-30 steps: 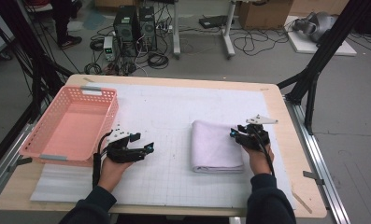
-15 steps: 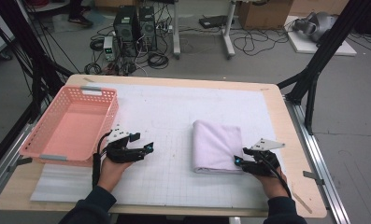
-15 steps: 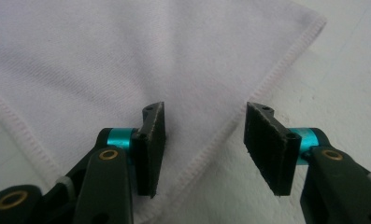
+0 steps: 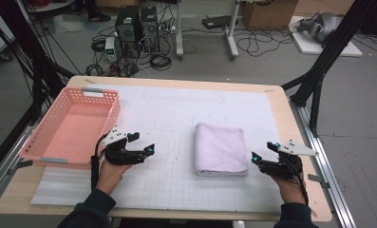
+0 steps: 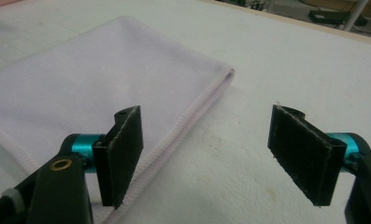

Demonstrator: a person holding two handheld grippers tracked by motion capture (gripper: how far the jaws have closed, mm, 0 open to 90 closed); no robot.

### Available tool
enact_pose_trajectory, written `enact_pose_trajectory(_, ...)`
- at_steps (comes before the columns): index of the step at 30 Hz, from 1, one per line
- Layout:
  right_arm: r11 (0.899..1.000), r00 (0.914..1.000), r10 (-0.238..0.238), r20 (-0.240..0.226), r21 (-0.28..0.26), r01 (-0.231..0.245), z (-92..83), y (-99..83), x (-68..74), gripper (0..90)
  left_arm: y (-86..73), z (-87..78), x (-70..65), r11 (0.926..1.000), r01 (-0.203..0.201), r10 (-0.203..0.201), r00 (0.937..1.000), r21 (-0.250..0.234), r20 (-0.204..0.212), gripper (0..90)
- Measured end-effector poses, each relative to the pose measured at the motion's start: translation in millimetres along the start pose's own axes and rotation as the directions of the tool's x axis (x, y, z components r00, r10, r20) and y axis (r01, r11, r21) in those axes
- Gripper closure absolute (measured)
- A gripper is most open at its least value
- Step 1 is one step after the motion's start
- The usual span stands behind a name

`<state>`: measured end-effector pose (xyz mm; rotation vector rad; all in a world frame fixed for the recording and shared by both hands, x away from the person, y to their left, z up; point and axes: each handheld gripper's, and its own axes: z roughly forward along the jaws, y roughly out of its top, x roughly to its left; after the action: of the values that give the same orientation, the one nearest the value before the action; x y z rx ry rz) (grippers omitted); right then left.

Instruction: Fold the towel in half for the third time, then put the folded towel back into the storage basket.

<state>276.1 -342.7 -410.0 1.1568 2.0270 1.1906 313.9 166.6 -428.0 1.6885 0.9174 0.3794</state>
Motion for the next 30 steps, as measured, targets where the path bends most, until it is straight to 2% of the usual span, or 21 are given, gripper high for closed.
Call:
enact_pose_trajectory(6, 0.999, 0.9989, 0.032, 0.034, -0.002, -0.032, 0.3, 0.3, -5.3, 20.9, -0.7, -4.7, 4.3, 1.0000, -0.005, 0.005, 1.0000, 0.004, 0.001, 17.2)
enact_pose_trajectory(12, 1.000, 0.9990, 0.030, 0.034, 0.006, -0.030, 7.2, 1.8, -5.9, 20.7, -4.8, -10.0, 6.5, 0.9998, 0.001, -0.001, 0.9999, 0.019, -0.015, 17.4)
enact_pose_trajectory(17, 1.000, 0.9990, 0.022, 0.039, -0.007, -0.022, 11.2, 4.8, -5.3, 20.7, -7.3, -15.5, 6.1, 0.9997, 0.000, 0.001, 0.9995, 0.023, -0.032, 17.4)
enact_pose_trajectory(24, 0.999, 0.9982, 0.035, 0.049, -0.023, -0.034, 9.4, 6.4, -7.8, 20.7, -8.8, -11.8, 4.8, 0.9993, -0.004, 0.004, 0.9998, 0.038, -0.019, 17.4)
enact_pose_trajectory(30, 0.999, 0.9979, 0.036, 0.054, -0.014, -0.036, 8.6, 4.7, -8.3, 20.7, -7.9, -8.2, 0.9, 0.9990, 0.009, -0.009, 0.9999, 0.043, 0.007, 17.5)
